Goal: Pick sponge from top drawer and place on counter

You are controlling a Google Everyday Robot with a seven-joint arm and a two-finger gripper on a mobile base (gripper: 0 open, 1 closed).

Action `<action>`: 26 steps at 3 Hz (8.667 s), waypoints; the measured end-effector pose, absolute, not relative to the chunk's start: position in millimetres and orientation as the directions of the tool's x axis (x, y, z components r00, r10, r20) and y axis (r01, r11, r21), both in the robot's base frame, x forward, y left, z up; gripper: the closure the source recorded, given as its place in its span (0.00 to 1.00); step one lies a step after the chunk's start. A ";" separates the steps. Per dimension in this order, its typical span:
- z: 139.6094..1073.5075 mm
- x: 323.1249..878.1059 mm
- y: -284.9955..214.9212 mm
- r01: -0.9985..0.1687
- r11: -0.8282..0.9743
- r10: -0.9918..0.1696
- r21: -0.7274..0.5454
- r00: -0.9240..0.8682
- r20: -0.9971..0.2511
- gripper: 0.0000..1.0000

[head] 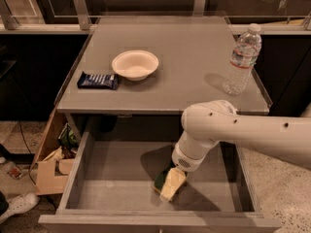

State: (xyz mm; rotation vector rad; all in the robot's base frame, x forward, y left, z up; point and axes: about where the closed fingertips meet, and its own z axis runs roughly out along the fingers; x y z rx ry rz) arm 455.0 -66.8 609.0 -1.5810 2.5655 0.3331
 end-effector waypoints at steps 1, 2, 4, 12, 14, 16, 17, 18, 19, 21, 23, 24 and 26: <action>594.3 456.3 -65.0 -0.874 0.455 -0.853 0.170 -0.483 -0.199 0.00; 582.1 452.6 -64.4 -0.869 0.453 -0.854 0.200 -0.487 -0.183 0.00; 582.1 452.6 -64.4 -0.869 0.453 -0.854 0.200 -0.487 -0.183 0.16; 694.6 436.1 -95.0 -0.927 0.326 -0.911 0.187 -0.360 -0.199 1.00; 729.3 446.0 -114.3 -0.890 0.456 -0.859 0.021 -0.446 -0.251 1.00; 751.3 449.6 -126.6 -0.856 0.515 -0.832 -0.057 -0.482 -0.273 1.00; 757.0 458.4 -136.4 -0.841 0.536 -0.822 -0.077 -0.500 -0.273 1.00; 775.3 471.5 -151.5 -0.820 0.561 -0.811 -0.118 -0.514 -0.280 1.00; 790.3 479.6 -161.0 -0.806 0.574 -0.804 -0.147 -0.520 -0.287 1.00; 815.3 483.4 -169.8 -0.788 0.592 -0.789 -0.168 -0.525 -0.320 1.00; 851.5 501.2 -164.5 -0.796 0.572 -0.793 -0.198 -0.475 -0.381 1.00; 868.6 513.4 -146.3 -0.812 0.545 -0.800 -0.207 -0.430 -0.418 1.00; 861.9 548.2 -125.5 -0.837 0.511 -0.812 -0.198 -0.393 -0.431 1.00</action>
Offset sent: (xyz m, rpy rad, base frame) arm 0.0008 -0.0005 -0.0221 0.0234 0.0630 -0.0454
